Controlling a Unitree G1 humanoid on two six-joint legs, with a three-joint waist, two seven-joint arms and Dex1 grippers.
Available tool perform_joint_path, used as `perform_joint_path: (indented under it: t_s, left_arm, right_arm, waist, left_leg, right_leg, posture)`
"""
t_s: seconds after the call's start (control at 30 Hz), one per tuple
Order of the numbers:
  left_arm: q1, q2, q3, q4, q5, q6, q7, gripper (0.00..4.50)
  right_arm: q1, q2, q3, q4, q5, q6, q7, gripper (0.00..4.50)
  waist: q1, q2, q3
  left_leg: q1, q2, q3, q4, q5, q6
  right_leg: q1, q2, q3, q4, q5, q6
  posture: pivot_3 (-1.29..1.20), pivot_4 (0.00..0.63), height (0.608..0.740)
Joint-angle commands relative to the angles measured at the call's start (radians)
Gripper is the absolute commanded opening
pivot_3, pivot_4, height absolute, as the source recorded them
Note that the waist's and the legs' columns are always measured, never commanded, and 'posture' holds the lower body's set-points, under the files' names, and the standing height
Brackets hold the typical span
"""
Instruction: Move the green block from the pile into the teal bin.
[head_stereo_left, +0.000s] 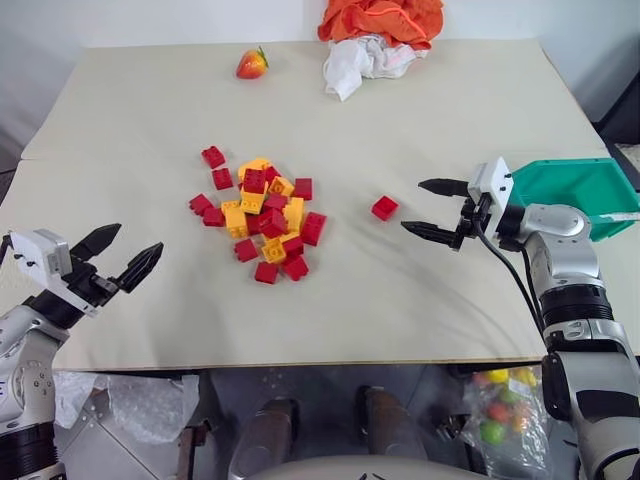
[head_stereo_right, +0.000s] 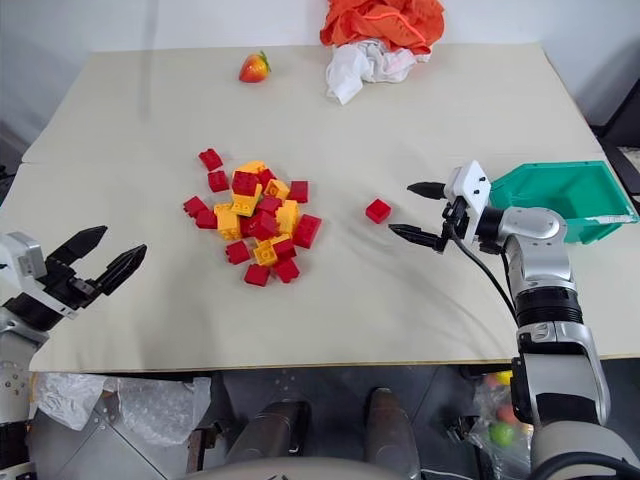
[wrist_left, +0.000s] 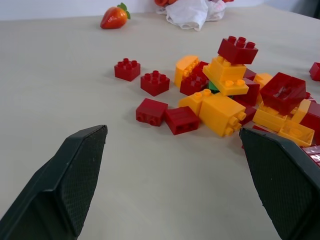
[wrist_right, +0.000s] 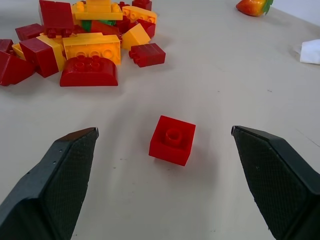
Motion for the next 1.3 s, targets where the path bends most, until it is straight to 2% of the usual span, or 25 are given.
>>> perform_joint_path:
  t_s: [0.03, 0.23, 0.3, 0.57, 0.67, 0.87, 1.0, 1.3]
  left_arm:
    - [-0.011, 0.017, 0.022, -0.004, -0.017, 0.008, -0.002, 4.5]
    - [-0.035, 0.014, 0.042, -0.018, -0.044, 0.073, 0.045, 4.5]
    - [-0.033, 0.019, 0.021, -0.034, -0.002, 0.049, 0.054, 4.5]
    - [-0.08, 0.038, -0.041, -0.044, 0.007, 0.034, -0.022, 4.5]
    - [-0.112, 0.053, -0.115, -0.054, 0.028, 0.025, -0.075, 4.5]
    - [-0.296, 0.026, -0.363, -0.011, 0.107, -0.018, -0.21, 4.5]
    - [-0.438, -0.038, -0.46, 0.078, 0.136, -0.052, -0.266, 3.74]
    - [-0.677, -0.111, -0.58, 0.322, 0.203, -0.088, -0.39, 1.11]
  right_arm:
    - [-0.001, -0.008, -0.024, -0.048, 0.013, 0.006, -0.008, 4.48]
    - [0.001, -0.013, -0.024, -0.07, 0.011, 0.026, -0.021, 4.48]
    - [0.005, -0.013, -0.024, -0.084, 0.011, 0.035, -0.027, 4.48]
    - [0.048, -0.011, -0.024, -0.194, 0.023, 0.089, -0.057, 4.48]
    - [0.056, -0.007, -0.023, -0.232, 0.028, 0.106, -0.06, 4.48]
    - [0.072, 0.022, -0.019, -0.296, 0.035, 0.124, -0.087, 4.48]
    - [0.103, 0.031, -0.026, -0.352, 0.043, 0.136, -0.111, 4.5]
    - [0.251, 0.013, -0.082, -0.512, 0.069, 0.17, -0.195, 4.5]
  waist:
    - [0.0, 0.0, 0.0]
    - [0.003, 0.0, 0.0]
    - [0.001, 0.0, 0.0]
    - [0.004, 0.0, 0.0]
    - [0.004, 0.0, 0.0]
    - [0.005, 0.0, 0.0]
    - [0.006, 0.0, 0.0]
    - [0.005, 0.0, 0.0]
  left_leg:
    - [0.0, 0.0, 0.0, 0.0, 0.0, 0.0]
    - [0.0, 0.0, 0.001, 0.001, 0.0, 0.0]
    - [0.0, 0.0, 0.002, 0.0, 0.0, 0.0]
    - [-0.001, 0.0, 0.004, 0.001, 0.0, 0.0]
    - [-0.001, 0.0, 0.005, 0.001, 0.0, 0.0]
    - [-0.001, 0.0, 0.005, 0.002, 0.0, 0.0]
    - [-0.002, -0.001, 0.006, 0.002, 0.0, 0.0]
    - [-0.003, -0.002, 0.007, 0.003, 0.0, 0.0]
  right_leg:
    - [0.0, 0.0, 0.0, 0.0, 0.0, 0.0]
    - [-0.001, 0.0, 0.001, 0.001, 0.0, 0.0]
    - [-0.002, 0.0, 0.002, 0.002, 0.0, 0.0]
    - [-0.004, 0.0, 0.004, 0.003, 0.0, 0.0]
    - [-0.004, 0.0, 0.005, 0.004, 0.0, 0.0]
    - [-0.005, 0.0, 0.005, 0.004, 0.0, 0.0]
    - [-0.005, 0.0, 0.005, 0.005, 0.0, 0.0]
    - [-0.006, 0.001, 0.005, 0.007, 0.001, 0.001]
  posture:
    - [0.0, 0.15, 0.74]
    - [0.0, 0.15, 0.74]
    - [0.0, 0.15, 0.74]
    - [0.0, 0.15, 0.74]
    - [0.0, 0.15, 0.74]
    - [0.0, 0.15, 0.74]
    - [0.0, 0.15, 0.74]
    - [0.0, 0.15, 0.74]
